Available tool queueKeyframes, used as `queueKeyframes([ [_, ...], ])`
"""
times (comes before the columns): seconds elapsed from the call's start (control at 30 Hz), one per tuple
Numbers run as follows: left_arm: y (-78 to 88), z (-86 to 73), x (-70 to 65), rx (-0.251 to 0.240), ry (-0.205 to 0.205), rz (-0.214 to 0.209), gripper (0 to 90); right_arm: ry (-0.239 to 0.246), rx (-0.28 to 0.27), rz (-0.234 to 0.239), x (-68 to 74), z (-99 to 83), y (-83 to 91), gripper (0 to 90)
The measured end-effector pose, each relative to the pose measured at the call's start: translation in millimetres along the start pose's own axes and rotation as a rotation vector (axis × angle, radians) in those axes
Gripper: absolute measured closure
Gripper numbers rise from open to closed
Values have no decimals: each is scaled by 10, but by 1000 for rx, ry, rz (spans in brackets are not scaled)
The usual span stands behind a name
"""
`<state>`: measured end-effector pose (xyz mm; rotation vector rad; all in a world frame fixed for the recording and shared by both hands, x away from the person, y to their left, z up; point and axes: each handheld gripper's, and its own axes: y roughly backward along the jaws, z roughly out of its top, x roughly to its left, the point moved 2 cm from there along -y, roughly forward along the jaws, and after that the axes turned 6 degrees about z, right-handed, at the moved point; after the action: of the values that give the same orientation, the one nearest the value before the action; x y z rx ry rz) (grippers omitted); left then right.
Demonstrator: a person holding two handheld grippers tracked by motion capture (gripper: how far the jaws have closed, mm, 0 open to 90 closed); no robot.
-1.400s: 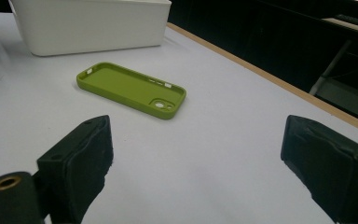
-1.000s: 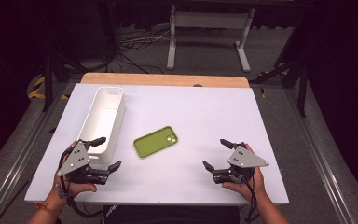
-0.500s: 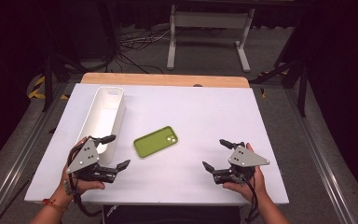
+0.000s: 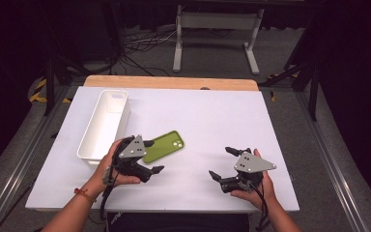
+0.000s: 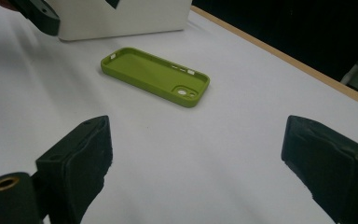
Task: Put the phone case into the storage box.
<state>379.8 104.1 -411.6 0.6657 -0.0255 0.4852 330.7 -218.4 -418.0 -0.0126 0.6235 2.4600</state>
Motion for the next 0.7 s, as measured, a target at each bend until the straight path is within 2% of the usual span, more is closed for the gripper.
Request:
queueKeyframes([
  [0.03, -52, 35, 23, 23, -6, -7, 153, -1, 1, 1, 1, 0, -4, 96],
  [0.1, -118, 111, 84, 50, -25, 11, 159, -1, 5, 9, 10, -1, -13, 97],
  [0.17, -182, 191, 181, 85, -20, 12, 173, -1, 8, 11, 18, -4, -27, 97],
  [0.27, -320, 285, 322, 181, -21, 51, 195, 6, 12, 14, 26, -5, -29, 97],
  [0.3, -320, 285, 322, 181, -21, 51, 213, 6, 12, 14, 26, -5, -29, 97],
  [0.33, -377, 309, 373, 211, -18, 56, 213, 7, 12, 12, 23, -6, -25, 97],
  [0.4, -474, 328, 467, 244, 28, 69, 297, 0, 11, 12, 14, -9, -20, 97],
  [0.43, -527, 335, 514, 255, 51, 59, 311, -3, 9, 13, 14, -10, -17, 97],
  [0.47, -569, 340, 546, 270, 61, 47, 351, -2, 10, 14, 15, -10, -14, 97],
  [0.53, -717, 372, 619, 325, 73, 70, 404, 3, 10, 16, 17, -7, -9, 97],
  [0.57, -776, 391, 656, 352, 82, 67, 445, 6, 9, 16, 18, -4, -3, 100],
  [0.63, -818, 404, 687, 369, 87, 76, 516, 7, 1, 11, 20, 0, 8, 112],
  [0.7, -909, 427, 750, 412, 106, 52, 550, 8, -10, 11, 21, 6, 25, 115],
])
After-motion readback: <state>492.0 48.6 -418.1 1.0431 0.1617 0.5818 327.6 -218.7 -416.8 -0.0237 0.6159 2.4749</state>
